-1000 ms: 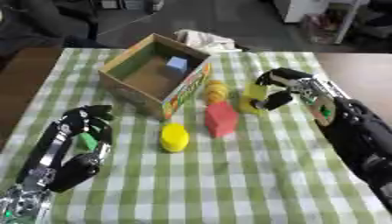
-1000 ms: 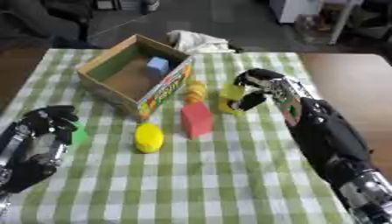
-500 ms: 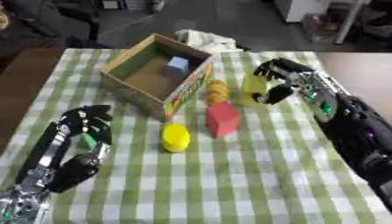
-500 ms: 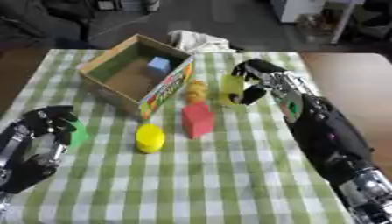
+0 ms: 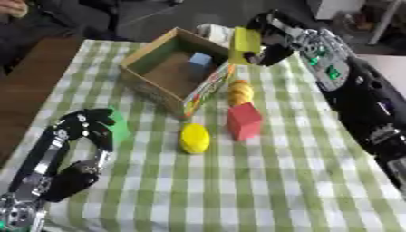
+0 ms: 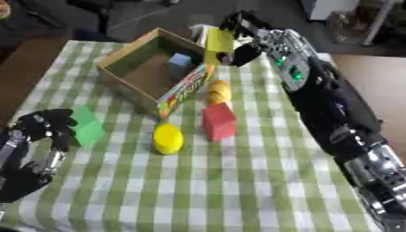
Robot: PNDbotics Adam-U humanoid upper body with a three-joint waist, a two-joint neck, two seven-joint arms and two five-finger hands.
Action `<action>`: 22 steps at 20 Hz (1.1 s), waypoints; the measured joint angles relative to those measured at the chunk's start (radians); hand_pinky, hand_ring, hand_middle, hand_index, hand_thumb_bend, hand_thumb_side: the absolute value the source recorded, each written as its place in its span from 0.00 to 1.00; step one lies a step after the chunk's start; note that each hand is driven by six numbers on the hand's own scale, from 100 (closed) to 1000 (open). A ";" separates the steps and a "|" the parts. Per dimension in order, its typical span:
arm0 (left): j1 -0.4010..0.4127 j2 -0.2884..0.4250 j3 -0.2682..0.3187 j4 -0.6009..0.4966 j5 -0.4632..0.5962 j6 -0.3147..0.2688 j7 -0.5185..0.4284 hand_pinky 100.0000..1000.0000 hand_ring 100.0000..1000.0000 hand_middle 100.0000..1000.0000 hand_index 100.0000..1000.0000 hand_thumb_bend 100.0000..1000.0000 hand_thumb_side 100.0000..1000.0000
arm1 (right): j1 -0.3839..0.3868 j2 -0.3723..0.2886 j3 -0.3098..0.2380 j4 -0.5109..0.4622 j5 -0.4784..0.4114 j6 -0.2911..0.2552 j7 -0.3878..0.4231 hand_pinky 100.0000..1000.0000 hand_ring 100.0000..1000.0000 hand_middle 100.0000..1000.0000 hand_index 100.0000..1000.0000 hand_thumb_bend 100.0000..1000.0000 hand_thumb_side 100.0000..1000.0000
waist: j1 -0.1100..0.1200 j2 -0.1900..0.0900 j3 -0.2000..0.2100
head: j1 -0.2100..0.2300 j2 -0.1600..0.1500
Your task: Pick up objects on the table and place them in the box.
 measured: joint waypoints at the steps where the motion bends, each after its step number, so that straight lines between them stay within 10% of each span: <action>1: -0.006 0.000 -0.005 0.000 0.003 -0.001 -0.005 0.44 0.57 0.60 0.81 0.00 0.54 | -0.006 0.006 0.004 -0.003 0.000 0.000 0.000 0.72 0.67 0.46 0.62 0.03 0.02 | -0.002 0.003 0.012 | -0.006 0.000; 5: -0.022 0.000 -0.016 0.000 0.013 -0.005 -0.019 0.44 0.57 0.60 0.81 0.00 0.54 | -0.024 0.044 0.018 -0.006 0.001 -0.003 -0.003 0.73 0.68 0.51 0.69 0.05 0.07 | -0.011 0.017 0.044 | -0.031 0.000; 13: -0.031 0.000 -0.026 0.000 0.021 -0.006 -0.033 0.44 0.57 0.59 0.81 0.00 0.55 | -0.025 0.133 0.048 0.014 0.078 0.006 -0.037 0.75 0.76 0.75 0.91 0.26 0.49 | -0.017 0.026 0.059 | -0.052 0.000; 22: -0.032 0.000 -0.028 -0.001 0.022 -0.006 -0.037 0.44 0.57 0.59 0.81 0.00 0.55 | -0.012 0.155 0.063 0.018 0.274 0.036 -0.101 0.78 0.80 0.84 0.96 0.33 0.57 | -0.023 0.026 0.048 | -0.057 0.000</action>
